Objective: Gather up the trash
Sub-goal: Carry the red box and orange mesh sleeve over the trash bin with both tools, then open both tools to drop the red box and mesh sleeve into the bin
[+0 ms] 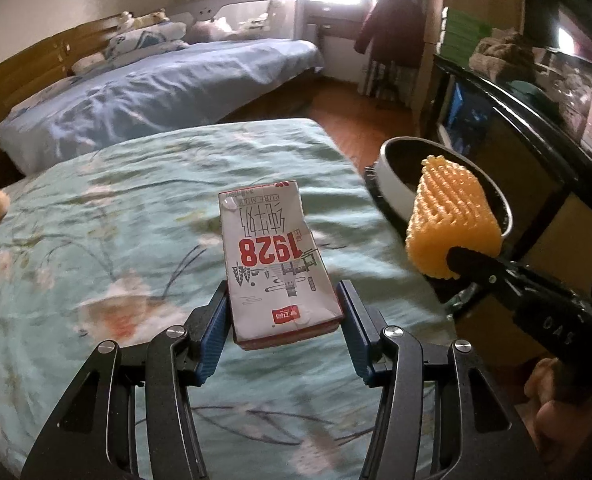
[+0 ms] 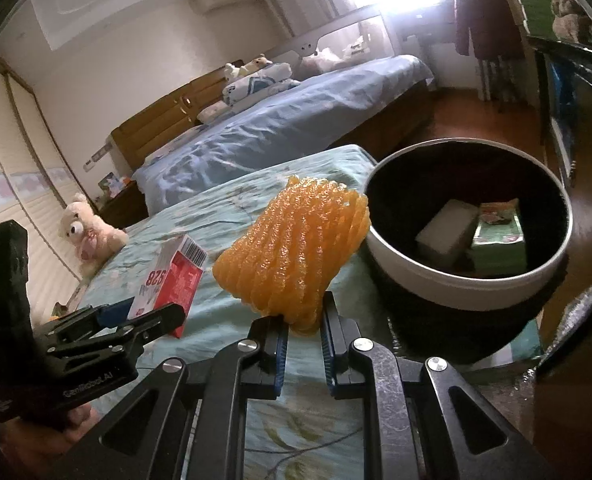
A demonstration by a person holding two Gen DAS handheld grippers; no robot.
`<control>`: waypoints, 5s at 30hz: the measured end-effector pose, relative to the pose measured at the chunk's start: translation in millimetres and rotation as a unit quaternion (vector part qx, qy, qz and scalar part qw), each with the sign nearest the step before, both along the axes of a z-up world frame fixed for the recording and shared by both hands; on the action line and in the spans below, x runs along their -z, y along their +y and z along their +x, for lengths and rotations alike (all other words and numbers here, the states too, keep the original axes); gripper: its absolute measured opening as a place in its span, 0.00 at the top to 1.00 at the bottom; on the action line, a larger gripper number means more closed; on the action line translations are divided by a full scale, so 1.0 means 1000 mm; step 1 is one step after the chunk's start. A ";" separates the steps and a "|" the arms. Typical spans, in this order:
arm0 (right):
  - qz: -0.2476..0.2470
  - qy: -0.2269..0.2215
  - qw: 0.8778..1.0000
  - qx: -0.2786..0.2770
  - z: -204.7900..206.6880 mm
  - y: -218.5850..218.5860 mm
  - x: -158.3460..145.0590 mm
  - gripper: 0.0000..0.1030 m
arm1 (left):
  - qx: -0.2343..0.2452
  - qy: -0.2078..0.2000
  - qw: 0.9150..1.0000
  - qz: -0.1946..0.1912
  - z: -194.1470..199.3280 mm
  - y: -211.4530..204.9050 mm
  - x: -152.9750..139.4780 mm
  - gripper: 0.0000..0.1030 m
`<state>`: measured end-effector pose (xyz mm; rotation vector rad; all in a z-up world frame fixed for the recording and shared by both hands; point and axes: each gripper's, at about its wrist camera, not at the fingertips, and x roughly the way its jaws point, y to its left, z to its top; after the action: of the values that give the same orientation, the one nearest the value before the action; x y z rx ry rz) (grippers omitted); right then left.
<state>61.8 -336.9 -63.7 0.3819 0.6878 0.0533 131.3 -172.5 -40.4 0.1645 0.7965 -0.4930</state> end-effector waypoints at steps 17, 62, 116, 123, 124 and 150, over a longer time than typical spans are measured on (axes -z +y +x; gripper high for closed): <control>-0.005 0.000 0.999 0.035 -0.015 -0.027 -0.003 0.85 | 0.041 -0.009 0.999 0.001 -0.008 -0.038 -0.006 0.50; -0.048 -0.006 0.993 0.103 -0.025 -0.094 -0.017 0.85 | 0.092 -0.024 0.995 0.016 0.001 -0.119 -0.017 0.50; -0.078 0.046 0.992 0.088 0.035 -0.118 -0.010 0.85 | 0.111 -0.007 0.994 0.022 0.050 -0.167 -0.013 0.50; -0.075 0.048 0.992 0.088 0.036 -0.119 -0.009 0.81 | 0.118 -0.002 0.993 0.020 0.049 -0.170 -0.013 0.50; -0.074 0.049 0.992 0.088 0.036 -0.119 -0.009 0.81 | 0.120 0.002 0.993 0.020 0.049 -0.170 -0.013 0.50; -0.038 0.028 0.994 0.100 0.010 -0.116 -0.016 0.52 | 0.104 -0.014 0.994 -0.018 0.033 -0.128 -0.032 0.38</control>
<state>72.3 -453.4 -47.3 0.3793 0.7015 -0.1730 164.5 -300.5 -8.6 0.2216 0.7467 -0.7012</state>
